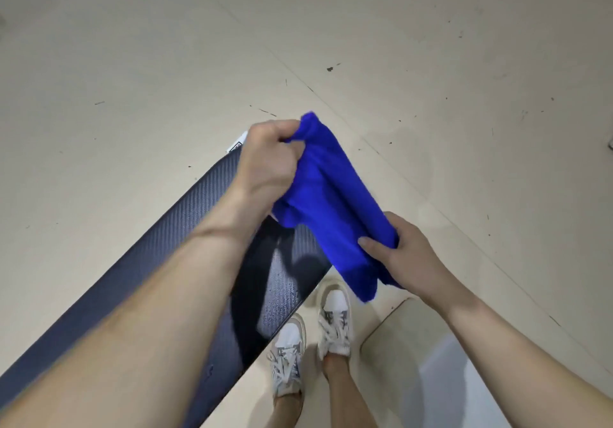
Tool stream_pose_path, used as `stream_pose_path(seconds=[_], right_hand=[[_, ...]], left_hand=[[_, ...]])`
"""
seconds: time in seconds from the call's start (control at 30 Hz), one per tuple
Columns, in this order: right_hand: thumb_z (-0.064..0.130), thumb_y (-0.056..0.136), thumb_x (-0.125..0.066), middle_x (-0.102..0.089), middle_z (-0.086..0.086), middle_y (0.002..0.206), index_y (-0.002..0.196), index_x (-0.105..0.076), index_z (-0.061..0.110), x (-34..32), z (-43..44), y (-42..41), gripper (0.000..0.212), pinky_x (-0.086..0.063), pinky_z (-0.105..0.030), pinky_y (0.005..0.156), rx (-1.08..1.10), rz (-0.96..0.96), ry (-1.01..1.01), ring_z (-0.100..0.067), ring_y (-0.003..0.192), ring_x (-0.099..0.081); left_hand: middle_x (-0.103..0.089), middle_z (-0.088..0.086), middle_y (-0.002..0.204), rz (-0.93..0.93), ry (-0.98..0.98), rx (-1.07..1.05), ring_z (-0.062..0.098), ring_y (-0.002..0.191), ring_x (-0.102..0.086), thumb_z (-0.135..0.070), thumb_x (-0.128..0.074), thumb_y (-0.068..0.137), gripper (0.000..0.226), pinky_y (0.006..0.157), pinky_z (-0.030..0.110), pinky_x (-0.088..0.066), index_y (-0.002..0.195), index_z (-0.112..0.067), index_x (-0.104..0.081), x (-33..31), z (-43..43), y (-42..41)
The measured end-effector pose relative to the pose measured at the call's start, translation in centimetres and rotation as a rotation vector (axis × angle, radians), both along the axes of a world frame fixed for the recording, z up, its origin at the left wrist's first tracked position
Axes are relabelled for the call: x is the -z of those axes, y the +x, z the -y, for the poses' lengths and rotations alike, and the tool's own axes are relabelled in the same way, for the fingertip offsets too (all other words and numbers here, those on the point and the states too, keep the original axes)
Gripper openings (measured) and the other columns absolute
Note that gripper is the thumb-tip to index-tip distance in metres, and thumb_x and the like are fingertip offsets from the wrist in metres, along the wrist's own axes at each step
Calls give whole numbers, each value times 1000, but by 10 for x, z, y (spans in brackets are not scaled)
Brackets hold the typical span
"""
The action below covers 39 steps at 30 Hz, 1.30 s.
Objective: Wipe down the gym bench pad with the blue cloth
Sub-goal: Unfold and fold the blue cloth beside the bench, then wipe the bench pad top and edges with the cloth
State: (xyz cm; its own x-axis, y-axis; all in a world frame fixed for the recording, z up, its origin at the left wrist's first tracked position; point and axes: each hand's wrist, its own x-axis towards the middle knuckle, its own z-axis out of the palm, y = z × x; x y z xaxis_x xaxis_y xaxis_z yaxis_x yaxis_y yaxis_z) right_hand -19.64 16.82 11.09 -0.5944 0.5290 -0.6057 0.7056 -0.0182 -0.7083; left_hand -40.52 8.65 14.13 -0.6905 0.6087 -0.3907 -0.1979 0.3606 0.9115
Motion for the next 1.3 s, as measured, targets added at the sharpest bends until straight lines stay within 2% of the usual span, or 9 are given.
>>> stream_pose_path(seconds=[0.1, 0.2, 0.27, 0.37, 0.53, 0.87, 0.97, 1.1, 1.3], right_hand=[[7, 88, -58, -64, 7, 103, 120, -56, 26, 14, -10, -35, 38, -46, -29, 78, -87, -59, 256, -16, 93, -58], [12, 89, -57, -49, -7, 133, 143, -38, 20, 38, -9, -68, 58, -43, -38, 92, -352, 14, 495, -28, 118, -45], [21, 91, -56, -30, -6, 153, 151, -24, 18, 57, -4, -77, 68, -44, -47, 93, -528, 139, 668, -29, 133, -32], [32, 94, -46, -14, 0, 162, 154, -14, 19, 73, 1, -72, 69, -31, -53, 107, -661, 178, 773, -19, 147, -15], [42, 98, -38, -28, -6, 158, 151, -29, 14, 92, 6, -71, 61, -26, -47, 114, -628, 75, 916, -20, 146, -27], [37, 98, -34, -29, -7, 158, 149, -32, 9, 100, 88, -81, 59, -21, -42, 117, -846, -122, 774, -19, 147, -24], [33, 100, -33, -32, -1, 157, 150, -33, 13, 104, 55, -84, 54, -24, -44, 117, -946, -145, 890, -16, 145, -29], [11, 93, -39, -33, 3, 157, 150, -32, 18, 108, -12, -92, 57, -21, -46, 116, -790, -51, 982, -17, 145, -29], [12, 88, -33, -27, -7, 159, 151, -26, 9, 103, 14, -89, 64, -21, -45, 116, -662, 47, 923, -24, 147, -24]], left_hand=[[-62, 3, 73, -56, -52, -97, 16, 67, -56, 1, -46, 78, 27, 63, 27, -46, 71, -11, -69, 28, -7, -42], [-61, 3, 105, -353, -476, -226, 24, 97, -55, -5, -43, 70, 41, 86, 33, -47, 98, -20, -70, 54, -8, -66], [-47, 8, 130, -609, -662, -46, 30, 120, -41, 0, -48, 75, 54, 99, 41, -40, 125, -18, -57, 69, -11, -55], [-38, 11, 146, -837, -498, 387, 31, 134, -32, -16, -53, 87, 46, 106, 49, -32, 133, -18, -51, 90, -19, -17], [-8, 0, 161, -885, -668, 480, 17, 147, -2, -33, -32, 98, 52, 117, 39, -2, 149, -29, -23, 124, -9, -3], [-16, 9, 159, -870, -893, 598, 24, 146, -14, -33, -21, 94, 59, 114, 49, -22, 150, -14, -22, 113, 101, -6], [-6, 8, 160, -762, -889, 522, 24, 147, -4, -35, -15, 93, 63, 115, 50, -15, 151, -12, -13, 110, 81, -4], [7, 6, 161, -660, -824, 292, 21, 147, 10, -30, -25, 98, 60, 118, 48, -1, 152, -13, -4, 116, 8, 0], [6, -2, 161, -739, -746, 402, 15, 147, 9, -32, -30, 97, 61, 117, 44, 2, 152, -22, -4, 124, -3, -10]])
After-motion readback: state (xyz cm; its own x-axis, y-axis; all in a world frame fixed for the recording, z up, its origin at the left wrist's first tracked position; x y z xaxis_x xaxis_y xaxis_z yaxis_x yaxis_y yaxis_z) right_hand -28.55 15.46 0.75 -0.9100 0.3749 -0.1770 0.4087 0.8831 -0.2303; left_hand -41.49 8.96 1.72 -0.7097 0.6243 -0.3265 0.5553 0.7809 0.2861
